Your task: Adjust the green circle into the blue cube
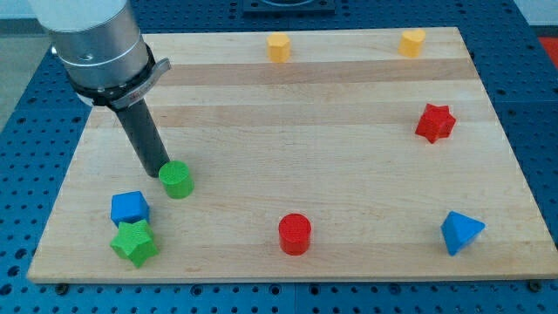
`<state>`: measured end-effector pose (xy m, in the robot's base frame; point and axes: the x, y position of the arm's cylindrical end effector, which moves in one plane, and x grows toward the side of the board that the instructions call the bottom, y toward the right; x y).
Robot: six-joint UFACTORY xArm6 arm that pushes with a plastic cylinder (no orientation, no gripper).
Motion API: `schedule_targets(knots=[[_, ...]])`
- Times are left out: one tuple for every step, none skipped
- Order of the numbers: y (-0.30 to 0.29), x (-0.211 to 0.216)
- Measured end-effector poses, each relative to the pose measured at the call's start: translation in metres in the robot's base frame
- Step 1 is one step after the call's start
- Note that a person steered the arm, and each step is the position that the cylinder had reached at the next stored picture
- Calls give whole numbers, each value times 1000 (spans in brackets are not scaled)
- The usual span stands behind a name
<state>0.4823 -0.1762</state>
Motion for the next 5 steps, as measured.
schedule_targets(knots=[[36, -19], [74, 7], [74, 21], [73, 23], [74, 7]])
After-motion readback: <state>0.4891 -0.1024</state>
